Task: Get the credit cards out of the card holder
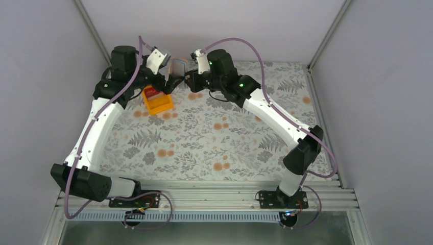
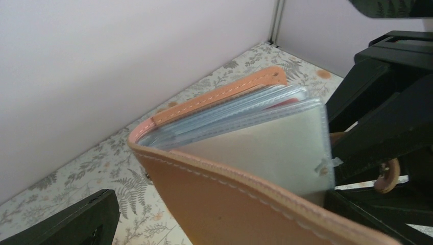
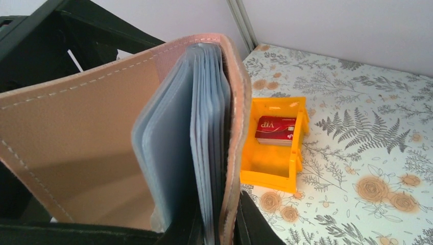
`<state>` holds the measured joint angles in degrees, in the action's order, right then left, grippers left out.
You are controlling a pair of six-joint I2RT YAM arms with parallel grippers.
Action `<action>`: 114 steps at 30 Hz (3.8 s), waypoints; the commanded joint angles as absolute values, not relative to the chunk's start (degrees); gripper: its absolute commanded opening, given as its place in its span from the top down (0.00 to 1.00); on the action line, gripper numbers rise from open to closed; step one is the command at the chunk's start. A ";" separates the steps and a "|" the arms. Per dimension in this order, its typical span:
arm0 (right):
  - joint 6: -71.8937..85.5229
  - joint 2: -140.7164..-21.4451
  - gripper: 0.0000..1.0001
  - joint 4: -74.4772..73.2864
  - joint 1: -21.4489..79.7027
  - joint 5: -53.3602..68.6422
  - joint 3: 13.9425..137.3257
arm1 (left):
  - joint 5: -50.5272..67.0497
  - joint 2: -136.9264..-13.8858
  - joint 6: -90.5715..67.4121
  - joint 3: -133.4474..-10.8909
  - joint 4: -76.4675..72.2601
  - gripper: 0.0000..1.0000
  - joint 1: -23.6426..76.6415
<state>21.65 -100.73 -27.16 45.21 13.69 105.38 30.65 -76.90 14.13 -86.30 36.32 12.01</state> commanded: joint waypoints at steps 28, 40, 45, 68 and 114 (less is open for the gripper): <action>16.96 -96.58 0.96 -26.00 41.54 27.44 105.05 | 36.50 -72.96 21.62 -85.48 40.71 0.56 7.38; 8.25 -93.10 0.96 -28.40 40.37 34.16 103.74 | 53.85 -72.04 24.86 -85.68 46.15 0.80 1.92; 5.08 -92.49 0.94 -29.50 40.34 37.76 103.73 | 55.70 -72.04 25.36 -85.82 46.84 0.98 1.67; -3.53 -87.00 0.33 -24.92 36.68 47.09 90.89 | 64.22 -71.67 36.24 -88.93 56.59 0.98 1.67; 1.43 -89.65 0.43 -21.64 38.66 41.36 91.23 | 64.74 -71.70 34.22 -88.02 54.68 0.98 1.67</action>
<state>0.56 -88.55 -22.13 37.52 41.19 89.23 62.35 -72.07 34.70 -87.55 56.95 1.69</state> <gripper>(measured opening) 0.540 0.060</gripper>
